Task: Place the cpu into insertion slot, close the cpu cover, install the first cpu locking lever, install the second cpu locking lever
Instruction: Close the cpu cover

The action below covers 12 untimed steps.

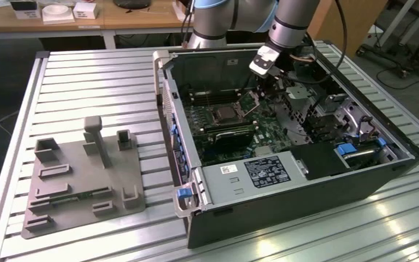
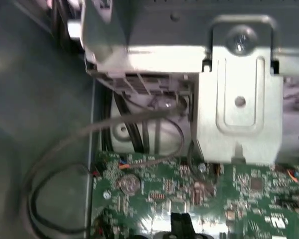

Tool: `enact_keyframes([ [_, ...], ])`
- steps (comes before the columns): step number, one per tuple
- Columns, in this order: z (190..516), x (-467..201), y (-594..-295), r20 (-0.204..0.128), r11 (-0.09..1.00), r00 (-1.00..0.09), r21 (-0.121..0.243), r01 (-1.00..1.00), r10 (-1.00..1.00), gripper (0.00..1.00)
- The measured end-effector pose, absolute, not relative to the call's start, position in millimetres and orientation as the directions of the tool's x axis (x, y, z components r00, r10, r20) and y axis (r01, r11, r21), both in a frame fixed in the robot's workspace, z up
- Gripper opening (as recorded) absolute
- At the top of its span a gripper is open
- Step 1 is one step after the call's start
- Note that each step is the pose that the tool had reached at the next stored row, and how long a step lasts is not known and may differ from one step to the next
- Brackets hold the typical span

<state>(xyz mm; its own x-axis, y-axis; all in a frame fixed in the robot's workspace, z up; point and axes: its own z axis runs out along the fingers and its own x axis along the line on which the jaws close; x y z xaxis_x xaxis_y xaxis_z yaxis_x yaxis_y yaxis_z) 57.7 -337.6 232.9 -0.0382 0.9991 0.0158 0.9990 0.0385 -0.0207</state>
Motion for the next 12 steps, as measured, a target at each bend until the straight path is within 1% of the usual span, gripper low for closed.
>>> enact_keyframes([
  [12, 232.8, 37.8, -337.6, 0.015, 0.039, -0.039, -0.021, 0.999, 0.999, 0.10],
])
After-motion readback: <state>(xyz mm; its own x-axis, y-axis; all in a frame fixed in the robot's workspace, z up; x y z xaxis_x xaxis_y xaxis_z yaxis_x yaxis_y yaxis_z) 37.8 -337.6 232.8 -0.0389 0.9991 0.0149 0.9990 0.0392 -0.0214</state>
